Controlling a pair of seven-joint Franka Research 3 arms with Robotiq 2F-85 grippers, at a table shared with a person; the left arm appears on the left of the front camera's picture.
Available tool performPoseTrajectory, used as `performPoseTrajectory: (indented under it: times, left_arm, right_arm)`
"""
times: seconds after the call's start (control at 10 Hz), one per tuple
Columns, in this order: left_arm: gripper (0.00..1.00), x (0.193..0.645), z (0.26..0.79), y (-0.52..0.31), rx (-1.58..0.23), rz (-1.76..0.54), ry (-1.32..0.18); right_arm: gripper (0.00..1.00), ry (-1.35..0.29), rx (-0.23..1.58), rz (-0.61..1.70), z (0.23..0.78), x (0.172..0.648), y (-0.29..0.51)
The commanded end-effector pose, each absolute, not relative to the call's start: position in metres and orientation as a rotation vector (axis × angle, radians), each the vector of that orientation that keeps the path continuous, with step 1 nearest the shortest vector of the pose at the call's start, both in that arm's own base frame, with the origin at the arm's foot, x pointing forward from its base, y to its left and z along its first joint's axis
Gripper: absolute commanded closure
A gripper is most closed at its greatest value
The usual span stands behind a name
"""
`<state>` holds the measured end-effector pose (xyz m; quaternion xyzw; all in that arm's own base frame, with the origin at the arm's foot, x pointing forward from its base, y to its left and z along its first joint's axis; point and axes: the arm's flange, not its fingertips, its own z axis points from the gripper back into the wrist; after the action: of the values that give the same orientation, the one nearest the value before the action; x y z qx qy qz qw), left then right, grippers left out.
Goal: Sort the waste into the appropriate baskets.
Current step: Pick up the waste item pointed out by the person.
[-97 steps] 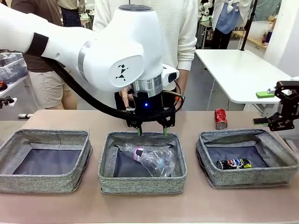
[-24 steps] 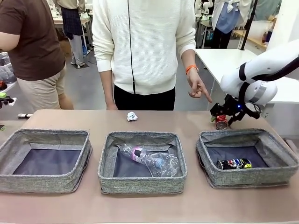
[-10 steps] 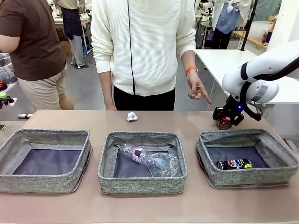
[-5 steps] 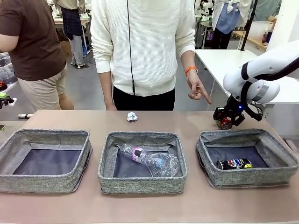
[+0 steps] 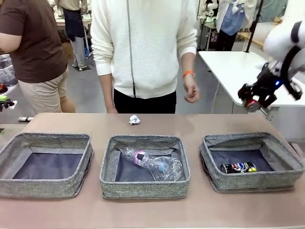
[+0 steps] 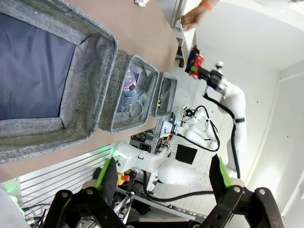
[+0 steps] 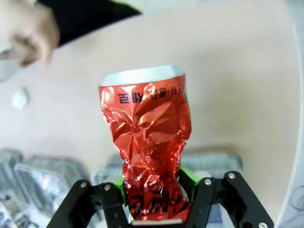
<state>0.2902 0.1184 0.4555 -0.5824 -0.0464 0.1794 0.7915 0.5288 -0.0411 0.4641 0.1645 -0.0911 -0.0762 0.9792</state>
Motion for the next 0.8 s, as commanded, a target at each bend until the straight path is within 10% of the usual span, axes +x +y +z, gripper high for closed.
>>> performPoseTrajectory:
  times: [0.0, 0.6, 0.7]
  left_arm:
    - [0.00, 0.289, 0.459, 0.115, -1.276, 0.395, -0.100]
    - [0.00, 0.289, 0.459, 0.115, -1.276, 0.395, -0.100]
    - [0.00, 0.289, 0.459, 0.115, -1.276, 0.395, -0.100]
  right_arm:
    - [1.00, -0.175, 0.268, -0.027, 0.482, 0.449, -0.014]
    - [1.00, -0.182, 0.268, 0.018, 0.490, 0.414, 0.006]
    - [0.74, -0.181, 0.264, 0.044, 0.479, 0.397, 0.016]
